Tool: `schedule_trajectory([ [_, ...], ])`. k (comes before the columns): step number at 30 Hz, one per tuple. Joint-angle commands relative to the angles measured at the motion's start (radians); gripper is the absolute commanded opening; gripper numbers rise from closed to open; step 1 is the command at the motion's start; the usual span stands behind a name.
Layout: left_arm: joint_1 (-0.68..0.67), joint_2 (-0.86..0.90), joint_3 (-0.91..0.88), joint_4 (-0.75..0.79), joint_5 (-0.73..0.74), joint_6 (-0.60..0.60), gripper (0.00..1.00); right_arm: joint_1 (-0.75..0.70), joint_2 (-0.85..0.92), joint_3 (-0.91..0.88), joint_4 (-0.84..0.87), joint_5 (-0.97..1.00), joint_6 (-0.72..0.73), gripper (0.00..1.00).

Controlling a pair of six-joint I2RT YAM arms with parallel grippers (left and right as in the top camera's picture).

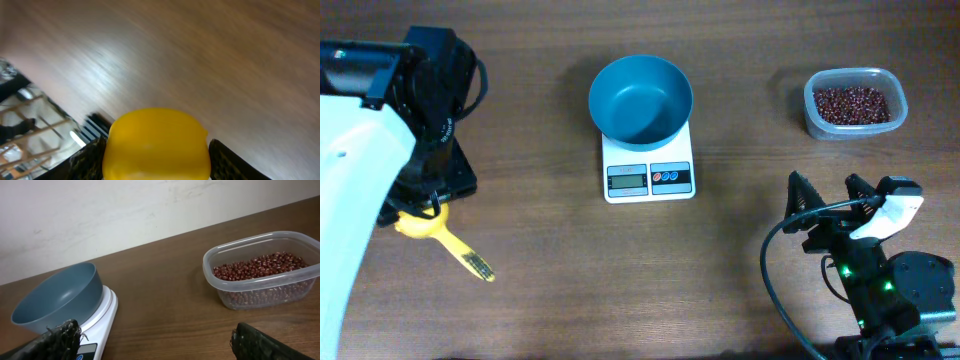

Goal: Scoop item into bowl and weigh 50g on scale

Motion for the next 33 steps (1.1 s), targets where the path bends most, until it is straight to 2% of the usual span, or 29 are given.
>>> schedule_trajectory([
  [1, 0.0, 0.08, 0.011, 0.065, -0.242, -0.048, 0.51, 0.006, -0.003, -0.007, -0.001, -0.015, 0.009, 0.99],
  [3, 0.0, 0.183, 0.011, 0.071, -0.372, -0.048, 0.51, 0.006, -0.003, -0.007, -0.001, -0.015, 0.009, 0.99],
  [5, 0.0, 0.313, 0.011, 0.038, -0.441, -0.049, 0.51, 0.006, -0.003, -0.007, -0.001, -0.015, 0.009, 0.99],
  [9, -0.001, 0.581, 0.011, 0.029, -0.406, -0.061, 0.56, 0.006, -0.003, -0.007, -0.001, -0.015, 0.009, 0.99],
  [11, -0.001, 0.685, 0.011, 0.029, -0.407, -0.1, 0.64, 0.006, -0.003, -0.007, -0.001, -0.015, 0.008, 0.99],
  [13, -0.001, 0.722, 0.011, 0.038, -0.407, -0.108, 0.73, 0.006, -0.003, -0.007, -0.001, -0.015, 0.008, 0.99],
  [14, -0.001, 0.726, 0.011, 0.046, -0.407, -0.108, 0.82, 0.006, -0.003, -0.007, -0.001, -0.015, 0.009, 0.99],
  [15, -0.002, 0.727, 0.012, 0.06, -0.407, -0.108, 0.99, 0.006, -0.003, -0.007, -0.001, -0.015, 0.009, 0.99],
  [19, -0.001, 0.727, 0.07, 0.054, -0.386, -0.108, 0.99, 0.006, -0.003, -0.007, -0.001, -0.015, 0.009, 0.99],
  [23, 0.0, 0.723, 0.222, 0.049, -0.183, -0.163, 0.99, 0.006, -0.003, -0.007, -0.001, -0.015, 0.009, 0.99],
  [26, 0.0, 0.585, 0.28, 0.039, -0.109, -0.163, 0.99, 0.006, -0.003, -0.007, -0.001, -0.015, 0.009, 0.99],
  [29, 0.01, 0.295, 0.271, 0.063, -0.083, -0.159, 0.99, 0.006, -0.003, -0.007, -0.001, -0.015, 0.009, 0.99],
  [31, 0.058, 0.117, 0.154, 0.074, -0.069, -0.16, 0.99, 0.006, -0.003, -0.007, -0.001, -0.015, 0.008, 0.99],
  [33, 0.154, -0.069, -0.104, 0.197, 0.021, -0.159, 0.99, 0.006, -0.003, -0.007, -0.001, -0.015, 0.008, 0.99],
])
